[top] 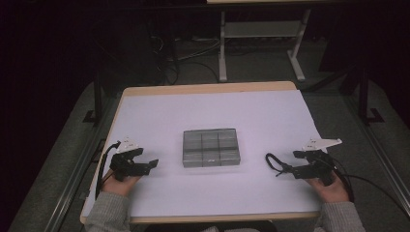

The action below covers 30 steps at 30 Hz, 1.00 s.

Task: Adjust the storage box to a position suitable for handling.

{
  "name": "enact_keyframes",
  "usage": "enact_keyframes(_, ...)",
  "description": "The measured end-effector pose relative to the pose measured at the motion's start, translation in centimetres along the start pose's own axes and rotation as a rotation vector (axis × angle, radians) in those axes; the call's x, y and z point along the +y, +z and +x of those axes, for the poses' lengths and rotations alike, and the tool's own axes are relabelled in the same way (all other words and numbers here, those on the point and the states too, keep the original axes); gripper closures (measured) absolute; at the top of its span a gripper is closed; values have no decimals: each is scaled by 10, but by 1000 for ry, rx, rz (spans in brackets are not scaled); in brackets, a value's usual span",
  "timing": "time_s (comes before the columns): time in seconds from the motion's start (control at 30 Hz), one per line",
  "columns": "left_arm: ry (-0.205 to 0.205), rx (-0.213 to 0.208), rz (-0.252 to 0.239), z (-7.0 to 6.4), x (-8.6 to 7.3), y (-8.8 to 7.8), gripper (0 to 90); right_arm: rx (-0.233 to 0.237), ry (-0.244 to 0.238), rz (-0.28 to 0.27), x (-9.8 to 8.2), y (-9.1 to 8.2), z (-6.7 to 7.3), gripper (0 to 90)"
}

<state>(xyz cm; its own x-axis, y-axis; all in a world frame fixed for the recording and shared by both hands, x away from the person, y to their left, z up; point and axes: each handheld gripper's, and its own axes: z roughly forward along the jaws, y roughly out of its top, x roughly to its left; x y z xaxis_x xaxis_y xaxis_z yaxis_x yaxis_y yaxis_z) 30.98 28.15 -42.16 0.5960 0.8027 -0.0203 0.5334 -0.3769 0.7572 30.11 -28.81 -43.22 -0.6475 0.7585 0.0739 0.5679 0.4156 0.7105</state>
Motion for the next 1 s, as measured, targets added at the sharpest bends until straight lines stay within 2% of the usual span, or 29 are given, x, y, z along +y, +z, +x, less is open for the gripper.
enact_keyframes(0.23,-3,-6,-18,0,-2,-2,227,13,-16,1,4,3,7,261)
enact_keyframes(0.37,0,-7,-4,1,-2,-2,226,8,-35,4,9,4,13,261)
enact_keyframes(0.47,-16,-13,-13,2,-3,-2,226,9,-39,4,11,6,16,261)
enact_keyframes(0.63,-15,-12,-16,2,-3,-2,226,14,-51,8,14,9,20,261)
enact_keyframes(1.0,13,-22,6,-1,-2,2,226,31,-78,9,22,15,31,282)
